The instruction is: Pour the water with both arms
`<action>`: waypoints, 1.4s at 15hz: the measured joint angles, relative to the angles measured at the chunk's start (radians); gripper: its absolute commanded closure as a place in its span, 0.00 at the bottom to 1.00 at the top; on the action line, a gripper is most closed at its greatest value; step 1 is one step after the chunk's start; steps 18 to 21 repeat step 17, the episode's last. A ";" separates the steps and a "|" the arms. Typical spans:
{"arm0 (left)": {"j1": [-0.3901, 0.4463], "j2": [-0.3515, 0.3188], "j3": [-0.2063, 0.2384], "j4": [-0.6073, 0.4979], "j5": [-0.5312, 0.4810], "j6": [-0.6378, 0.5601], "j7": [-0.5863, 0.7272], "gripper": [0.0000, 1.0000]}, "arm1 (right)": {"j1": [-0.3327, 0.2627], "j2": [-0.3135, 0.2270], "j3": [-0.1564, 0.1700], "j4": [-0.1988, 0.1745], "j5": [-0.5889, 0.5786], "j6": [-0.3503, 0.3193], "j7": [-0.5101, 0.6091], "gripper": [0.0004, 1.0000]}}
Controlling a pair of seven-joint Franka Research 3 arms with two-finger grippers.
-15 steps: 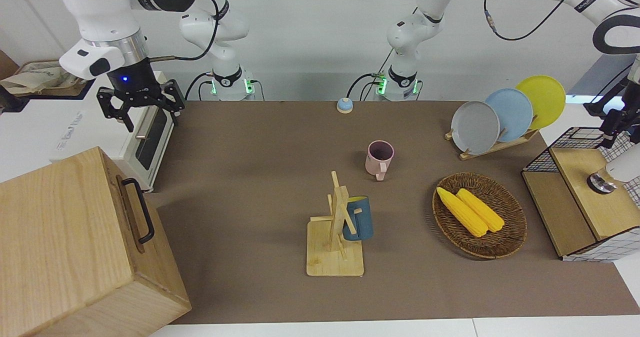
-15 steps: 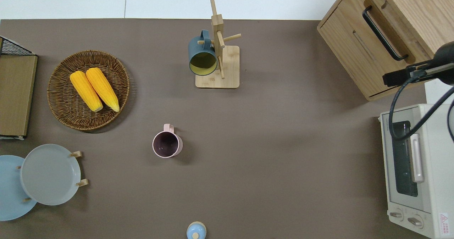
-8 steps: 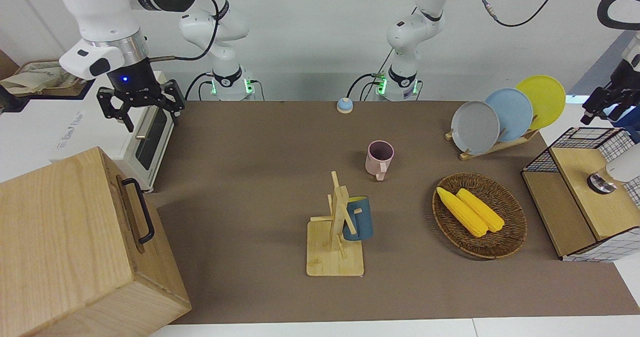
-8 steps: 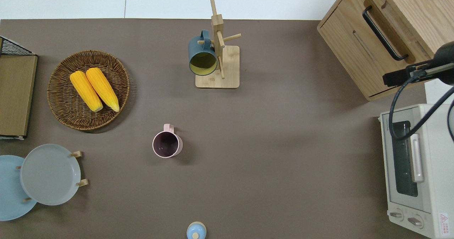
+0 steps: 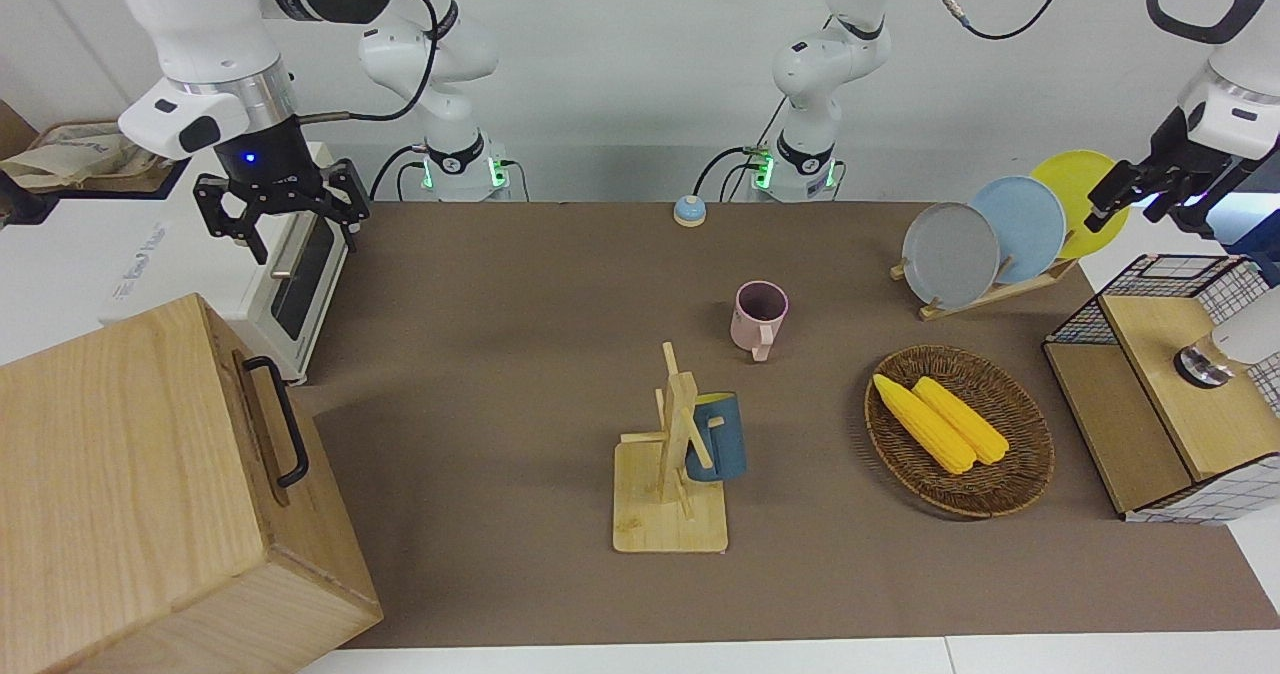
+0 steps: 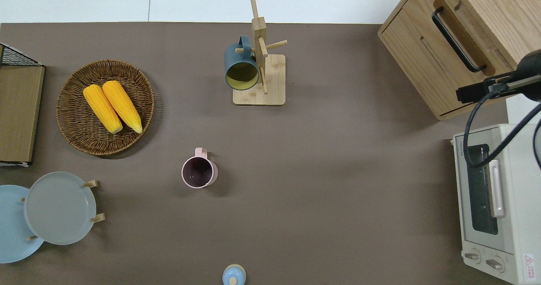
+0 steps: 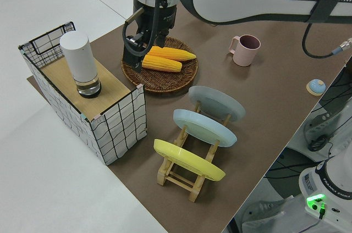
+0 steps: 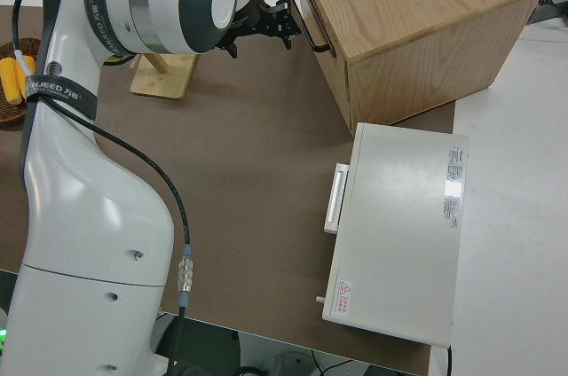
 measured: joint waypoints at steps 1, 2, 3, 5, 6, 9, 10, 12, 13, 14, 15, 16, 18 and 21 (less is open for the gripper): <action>-0.001 -0.002 -0.027 0.000 0.000 -0.017 -0.017 0.00 | 0.000 0.000 0.000 0.000 0.000 0.000 0.000 0.01; -0.002 -0.004 -0.056 0.000 0.001 -0.032 -0.037 0.00 | 0.000 0.000 0.000 0.000 0.000 0.000 0.000 0.01; -0.003 -0.005 -0.083 0.000 0.001 -0.045 -0.049 0.00 | 0.000 0.000 0.000 0.000 0.000 0.000 0.000 0.01; -0.007 -0.006 -0.143 0.000 0.002 -0.070 -0.063 0.00 | 0.000 0.000 0.000 0.000 0.000 0.000 0.000 0.01; -0.007 -0.006 -0.167 0.000 0.002 -0.077 -0.067 0.00 | 0.000 0.000 0.000 0.000 0.000 0.000 0.000 0.01; -0.009 -0.007 -0.257 0.000 0.002 -0.104 -0.084 0.00 | 0.000 0.000 0.000 0.000 0.000 0.000 0.000 0.01; -0.009 -0.008 -0.288 0.000 0.002 -0.112 -0.093 0.00 | 0.000 0.000 0.000 0.000 0.000 0.000 0.000 0.01; -0.010 -0.010 -0.351 0.000 0.002 -0.125 -0.107 0.00 | 0.000 0.000 0.000 0.000 0.000 0.000 0.000 0.01; -0.010 -0.011 -0.378 0.000 0.002 -0.128 -0.113 0.00 | 0.000 0.000 0.000 0.000 0.000 0.000 0.000 0.01; -0.011 -0.011 -0.397 0.000 0.002 -0.129 -0.117 0.00 | 0.000 0.000 0.000 0.000 0.000 0.000 0.000 0.01; -0.011 -0.012 -0.410 0.000 0.002 -0.131 -0.118 0.00 | 0.000 0.000 0.000 0.000 0.000 0.000 0.000 0.01; -0.010 -0.012 -0.419 0.000 0.002 -0.136 -0.118 0.00 | 0.000 0.000 0.000 0.000 0.000 0.000 0.000 0.01; -0.010 -0.012 -0.422 0.000 0.002 -0.143 -0.118 0.00 | 0.000 0.000 0.000 0.000 0.000 0.000 0.000 0.01; -0.010 -0.012 -0.422 0.000 0.002 -0.143 -0.118 0.00 | 0.000 0.000 0.000 0.000 0.000 0.000 0.000 0.01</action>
